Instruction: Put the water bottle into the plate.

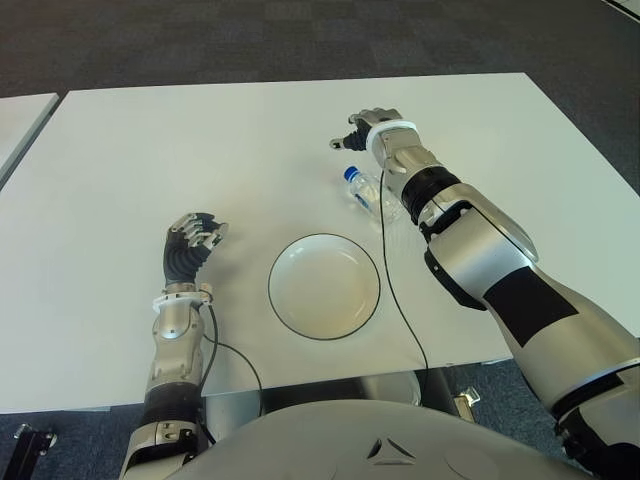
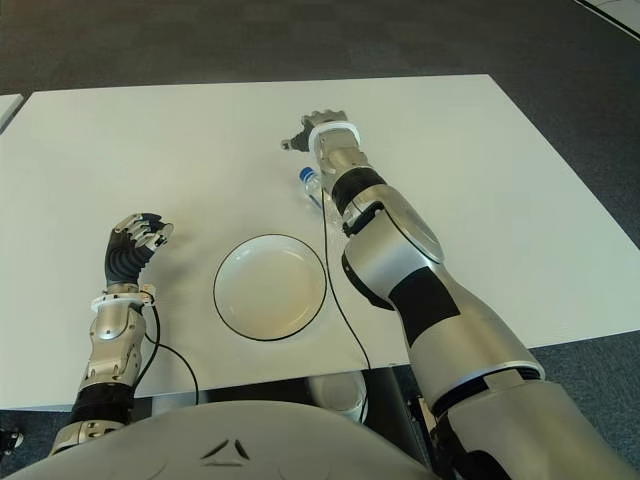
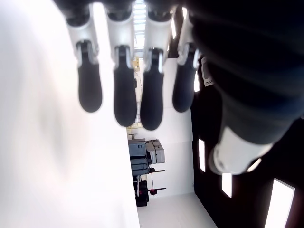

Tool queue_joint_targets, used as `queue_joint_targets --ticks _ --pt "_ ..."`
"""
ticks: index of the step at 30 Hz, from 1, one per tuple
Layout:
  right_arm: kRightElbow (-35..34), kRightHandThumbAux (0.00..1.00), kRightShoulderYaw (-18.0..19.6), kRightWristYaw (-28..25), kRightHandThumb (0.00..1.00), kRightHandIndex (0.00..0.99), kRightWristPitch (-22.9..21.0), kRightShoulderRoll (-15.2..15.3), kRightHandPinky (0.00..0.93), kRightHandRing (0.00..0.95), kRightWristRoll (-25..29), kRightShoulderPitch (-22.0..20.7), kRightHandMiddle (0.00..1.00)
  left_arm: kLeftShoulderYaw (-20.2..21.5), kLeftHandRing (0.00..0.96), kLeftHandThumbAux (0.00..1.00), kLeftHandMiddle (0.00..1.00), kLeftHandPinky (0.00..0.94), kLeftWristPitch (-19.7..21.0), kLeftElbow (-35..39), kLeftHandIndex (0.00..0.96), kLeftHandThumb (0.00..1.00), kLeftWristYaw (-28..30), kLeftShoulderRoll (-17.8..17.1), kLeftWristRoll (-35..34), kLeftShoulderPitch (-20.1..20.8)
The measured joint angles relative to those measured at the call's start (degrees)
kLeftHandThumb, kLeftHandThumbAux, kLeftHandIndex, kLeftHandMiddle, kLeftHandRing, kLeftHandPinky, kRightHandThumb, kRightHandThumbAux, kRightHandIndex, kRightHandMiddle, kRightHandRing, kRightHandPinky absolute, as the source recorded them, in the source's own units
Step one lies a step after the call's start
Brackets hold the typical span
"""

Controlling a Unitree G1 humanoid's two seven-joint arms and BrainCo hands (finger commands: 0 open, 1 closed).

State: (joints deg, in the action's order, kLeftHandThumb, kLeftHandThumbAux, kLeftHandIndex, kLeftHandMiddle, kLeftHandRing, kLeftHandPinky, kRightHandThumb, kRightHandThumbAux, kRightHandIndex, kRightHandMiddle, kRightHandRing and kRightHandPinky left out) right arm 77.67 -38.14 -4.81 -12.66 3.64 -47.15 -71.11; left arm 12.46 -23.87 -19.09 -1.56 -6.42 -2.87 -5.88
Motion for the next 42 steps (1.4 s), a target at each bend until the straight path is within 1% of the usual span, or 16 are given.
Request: queue_joint_targets --ticks 6,11,16,26,34,42 --pt "-0.3 0.139 1.1 1.4 0.499 0.000 -2.6 0.0 0.000 0.000 0.8 0.1 0.000 0.1 0.501 0.712 0.512 0.494 0.0 0.0 0.430 0.706 0.4 -0.2 -0.5 0.0" --pt "-1.1 0.141 2.2 3.4 0.501 0.000 -3.5 0.0 0.000 0.000 1.9 0.7 0.000 0.1 0.495 0.712 0.505 0.488 0.0 0.0 0.430 0.706 0.6 -0.4 -0.6 0.0" --pt "-2.1 0.145 3.4 6.1 0.504 0.000 -3.7 0.0 0.000 0.000 3.1 2.4 0.000 0.1 0.492 0.713 0.500 0.492 0.0 0.1 0.430 0.706 0.6 -0.5 -0.9 -0.1" --pt "-4.5 0.169 3.9 10.6 0.521 0.000 -3.7 -0.2 0.000 0.000 4.2 6.3 0.000 0.0 0.491 0.713 0.503 0.484 0.1 0.6 0.430 0.707 0.7 -0.5 -1.3 -0.4" --pt "-7.5 0.185 3.8 12.7 0.535 0.000 -5.0 -0.4 0.000 0.000 4.4 10.9 0.000 0.0 0.486 0.713 0.498 0.482 1.0 0.9 0.430 0.707 0.6 -0.4 -1.2 -0.5" --pt "-13.8 0.184 4.5 14.2 0.527 0.000 -6.9 0.0 0.000 0.000 4.6 18.4 0.000 0.0 0.477 0.713 0.488 0.475 1.7 1.2 0.430 0.705 0.6 -0.4 -0.7 -0.6"
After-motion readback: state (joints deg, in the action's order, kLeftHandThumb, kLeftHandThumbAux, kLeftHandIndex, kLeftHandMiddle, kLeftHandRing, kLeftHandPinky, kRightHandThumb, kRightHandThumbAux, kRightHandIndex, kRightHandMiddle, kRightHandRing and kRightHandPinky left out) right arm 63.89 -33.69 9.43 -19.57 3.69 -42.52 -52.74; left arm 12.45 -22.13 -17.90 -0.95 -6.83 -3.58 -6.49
